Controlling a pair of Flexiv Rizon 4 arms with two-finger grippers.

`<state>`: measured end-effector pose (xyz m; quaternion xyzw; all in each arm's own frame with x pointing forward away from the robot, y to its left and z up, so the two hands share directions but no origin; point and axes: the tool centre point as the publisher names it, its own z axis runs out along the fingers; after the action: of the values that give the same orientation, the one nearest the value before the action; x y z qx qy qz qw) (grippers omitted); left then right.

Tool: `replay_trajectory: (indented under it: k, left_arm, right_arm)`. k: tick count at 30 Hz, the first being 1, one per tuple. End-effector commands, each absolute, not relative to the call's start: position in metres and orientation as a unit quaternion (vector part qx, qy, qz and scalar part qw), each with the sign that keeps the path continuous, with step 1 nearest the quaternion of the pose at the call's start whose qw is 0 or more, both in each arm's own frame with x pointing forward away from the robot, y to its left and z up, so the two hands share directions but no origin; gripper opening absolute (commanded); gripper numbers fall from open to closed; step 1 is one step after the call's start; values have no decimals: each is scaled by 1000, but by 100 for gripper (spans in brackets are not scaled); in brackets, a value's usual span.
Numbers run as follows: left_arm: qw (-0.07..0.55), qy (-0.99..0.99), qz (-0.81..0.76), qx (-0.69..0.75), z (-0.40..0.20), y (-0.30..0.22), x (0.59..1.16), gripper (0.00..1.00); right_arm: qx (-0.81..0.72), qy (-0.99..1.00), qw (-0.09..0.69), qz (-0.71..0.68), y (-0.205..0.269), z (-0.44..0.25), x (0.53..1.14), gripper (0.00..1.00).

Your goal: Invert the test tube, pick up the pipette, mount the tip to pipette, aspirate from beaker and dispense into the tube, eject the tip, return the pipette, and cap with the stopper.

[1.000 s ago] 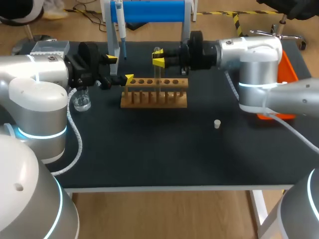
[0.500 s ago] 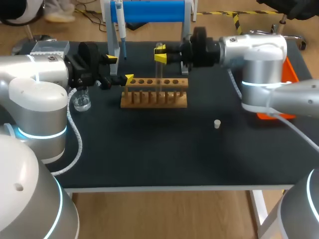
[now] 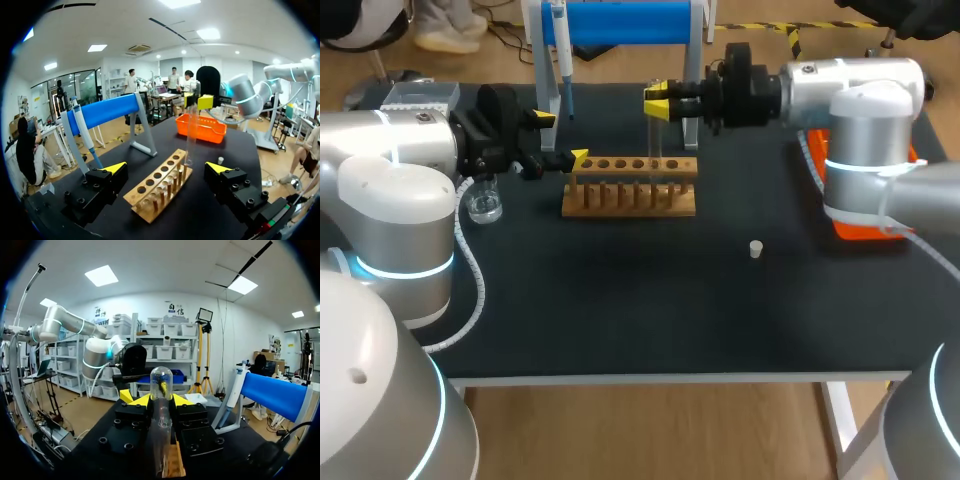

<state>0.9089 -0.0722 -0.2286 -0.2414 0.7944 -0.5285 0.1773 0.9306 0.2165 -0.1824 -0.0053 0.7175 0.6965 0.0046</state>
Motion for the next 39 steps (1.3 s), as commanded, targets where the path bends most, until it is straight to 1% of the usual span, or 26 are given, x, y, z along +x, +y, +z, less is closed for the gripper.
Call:
replay_trajectory:
  k: [1, 16, 20, 29, 36, 38, 39]
  left_arm:
    - [178, 794, -529, -242, -229, -72, 909, 100]
    - [178, 794, -529, -242, -229, -72, 909, 100]
    - [178, 794, -529, -242, -229, -72, 909, 100]
    - [178, 794, -529, -242, -229, -72, 909, 100]
    - [178, 794, -529, -242, -229, -72, 909, 100]
    - [178, 794, -529, -242, -229, -72, 909, 100]
    - [178, 794, -529, -242, -229, -72, 909, 100]
  right_arm:
    - [-3, 721, 6, 693, 214, -179, 927, 0]
    - [-3, 721, 6, 693, 214, -179, 927, 0]
    - [83, 711, -93, 692, 213, -170, 935, 0]
    - [275, 655, -270, 650, 207, -160, 955, 0]
    - [406, 618, -365, 566, 207, -170, 959, 0]
    - [426, 610, -390, 542, 208, -173, 958, 0]
    - [426, 610, -390, 542, 208, -173, 958, 0]
